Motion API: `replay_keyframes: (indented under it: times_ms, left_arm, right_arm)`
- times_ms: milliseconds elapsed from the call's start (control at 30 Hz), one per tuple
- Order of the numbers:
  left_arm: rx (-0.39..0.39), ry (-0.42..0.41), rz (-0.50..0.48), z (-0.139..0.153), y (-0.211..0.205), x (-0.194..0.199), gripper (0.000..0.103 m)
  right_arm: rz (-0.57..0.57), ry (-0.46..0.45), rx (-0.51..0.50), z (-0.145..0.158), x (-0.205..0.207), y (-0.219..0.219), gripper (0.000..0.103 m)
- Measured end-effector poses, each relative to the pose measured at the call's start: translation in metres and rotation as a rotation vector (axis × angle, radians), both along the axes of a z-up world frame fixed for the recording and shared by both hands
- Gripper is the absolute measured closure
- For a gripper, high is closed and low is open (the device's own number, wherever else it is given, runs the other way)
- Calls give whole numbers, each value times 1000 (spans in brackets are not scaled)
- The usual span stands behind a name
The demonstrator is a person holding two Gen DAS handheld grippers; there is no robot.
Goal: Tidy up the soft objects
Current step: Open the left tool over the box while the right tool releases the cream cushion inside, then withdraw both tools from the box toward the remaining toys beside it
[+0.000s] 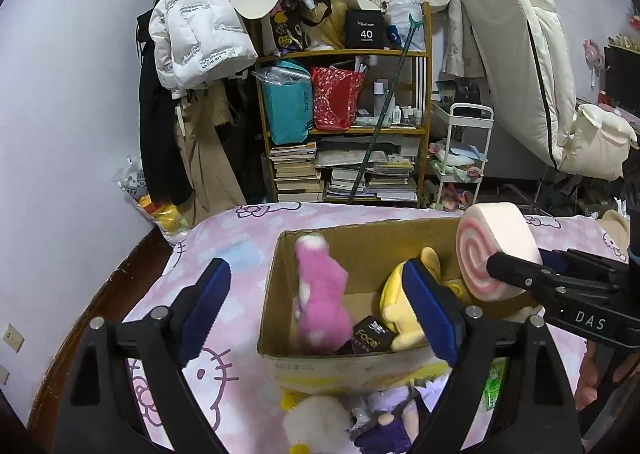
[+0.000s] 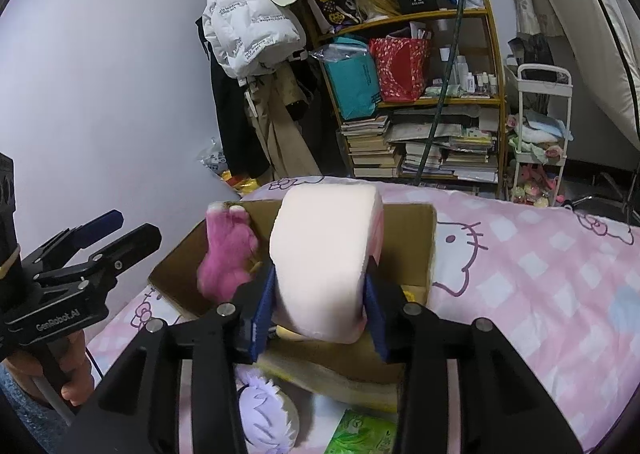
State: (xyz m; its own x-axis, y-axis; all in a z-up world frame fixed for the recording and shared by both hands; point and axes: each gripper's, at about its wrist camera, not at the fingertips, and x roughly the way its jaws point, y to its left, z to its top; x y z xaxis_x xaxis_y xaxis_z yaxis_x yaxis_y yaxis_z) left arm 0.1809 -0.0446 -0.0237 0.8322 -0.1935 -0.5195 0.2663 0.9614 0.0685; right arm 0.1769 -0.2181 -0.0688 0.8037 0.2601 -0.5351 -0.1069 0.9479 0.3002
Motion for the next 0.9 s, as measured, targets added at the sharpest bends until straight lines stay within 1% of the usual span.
replay_keyframes:
  times_ms: [200,233,267,367,500,567,633,700,767,900]
  left_arm:
    - [21,-13,14,6,4,-9,11]
    - [17,-14,17,7,5,-11,9]
    - [12,-11,20,8,6,-12,8]
    - [1,-4,26,11,9,-19,8]
    - [4,2,31,14,13,-30,7]
    - [16,2,34,15,15,-35,6]
    - [36,6,38,14,16,-41,5]
    - [64,18,39,12,16,-44,5]
    - [71,38,43,10,18,-46,5]
    - [39,90,55,5,25,-49,5]
  right_arm:
    - [-2,1,-9,1,-4,2,52]
    - [-3,-7,-6,3,-6,1,47]
    - [-6,-14,-4,4,-8,2,39]
    - [-21,-38,0,11,-14,0,26]
    - [-31,-49,9,17,-21,-3,18]
    - [-48,-51,4,19,-27,-3,9]
    - [-63,-56,-5,22,-31,-4,4]
    - [-67,-61,-5,23,-37,-5,2]
    - [-70,-53,-4,23,-41,-6,2]
    - [-77,-38,-26,20,-47,-5,2]
